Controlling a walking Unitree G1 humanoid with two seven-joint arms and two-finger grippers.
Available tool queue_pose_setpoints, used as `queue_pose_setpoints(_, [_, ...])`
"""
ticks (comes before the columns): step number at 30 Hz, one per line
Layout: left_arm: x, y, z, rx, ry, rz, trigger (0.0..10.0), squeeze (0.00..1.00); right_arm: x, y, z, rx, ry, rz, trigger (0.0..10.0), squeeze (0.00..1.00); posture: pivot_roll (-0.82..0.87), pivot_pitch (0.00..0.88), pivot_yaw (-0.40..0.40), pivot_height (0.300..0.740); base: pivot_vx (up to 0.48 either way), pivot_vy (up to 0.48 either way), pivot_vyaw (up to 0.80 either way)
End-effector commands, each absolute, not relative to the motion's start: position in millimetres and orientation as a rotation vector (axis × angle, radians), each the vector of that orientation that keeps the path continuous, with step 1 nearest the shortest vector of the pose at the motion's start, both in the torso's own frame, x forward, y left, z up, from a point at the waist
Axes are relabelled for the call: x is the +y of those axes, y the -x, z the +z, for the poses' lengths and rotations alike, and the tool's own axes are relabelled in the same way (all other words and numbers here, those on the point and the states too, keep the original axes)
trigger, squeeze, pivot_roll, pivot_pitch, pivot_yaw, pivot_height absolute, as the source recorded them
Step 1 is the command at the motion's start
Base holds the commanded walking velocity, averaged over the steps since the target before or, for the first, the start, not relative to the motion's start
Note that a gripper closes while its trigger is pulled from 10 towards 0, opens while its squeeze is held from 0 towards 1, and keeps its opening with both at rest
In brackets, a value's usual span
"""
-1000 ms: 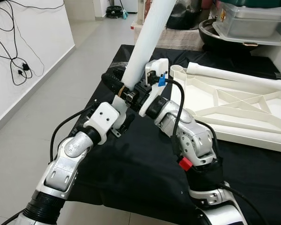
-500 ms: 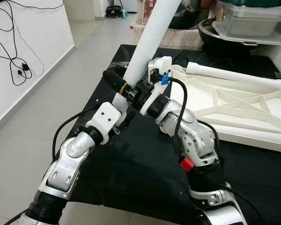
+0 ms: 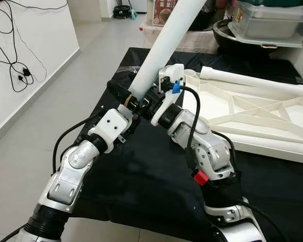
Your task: Building children table
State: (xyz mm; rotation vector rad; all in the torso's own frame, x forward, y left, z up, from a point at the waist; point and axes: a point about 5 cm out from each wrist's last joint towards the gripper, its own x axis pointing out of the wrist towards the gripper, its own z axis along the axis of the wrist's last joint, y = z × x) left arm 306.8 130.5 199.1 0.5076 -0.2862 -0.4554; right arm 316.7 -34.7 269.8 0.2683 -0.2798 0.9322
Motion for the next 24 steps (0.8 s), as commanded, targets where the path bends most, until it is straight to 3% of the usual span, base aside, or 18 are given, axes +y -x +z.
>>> queue_pose_setpoints(1, [133.1, -304.4, 198.1, -0.294, -0.532, -0.455, 10.0, 0.00, -33.6, -318.6, 271.2, -0.274, -0.274, 0.919, 10.0, 0.00, 0.09, 0.061, -0.022, 0.740, 0.000, 0.000, 0.00])
queue_pose_setpoints(17, [126.7, -297.9, 191.5, -0.284, -0.524, -0.467, 10.0, 0.00, -38.9, -325.4, 280.9, -0.297, -0.301, 0.889, 10.0, 0.00, 0.08, 0.060, -0.024, 0.740, 0.000, 0.000, 0.00])
queue_pose_setpoints(19, [126.6, -297.6, 191.2, -0.284, -0.526, -0.469, 10.0, 0.00, -38.1, -324.4, 280.9, -0.296, -0.304, 0.898, 9.5, 0.00, 0.08, 0.060, -0.024, 0.740, 0.000, 0.000, 0.00])
queue_pose_setpoints(20, [127.0, -297.4, 190.9, -0.283, -0.528, -0.470, 10.0, 0.00, -37.4, -323.7, 280.9, -0.296, -0.307, 0.905, 0.0, 0.00, 0.08, 0.058, -0.023, 0.740, 0.000, 0.000, 0.00])
queue_pose_setpoints(24, [129.3, -298.1, 191.7, -0.283, -0.533, -0.465, 10.0, 0.00, -35.5, -321.8, 279.6, -0.293, -0.309, 0.922, 0.0, 0.00, 0.08, 0.052, -0.023, 0.740, 0.000, 0.000, 0.00])
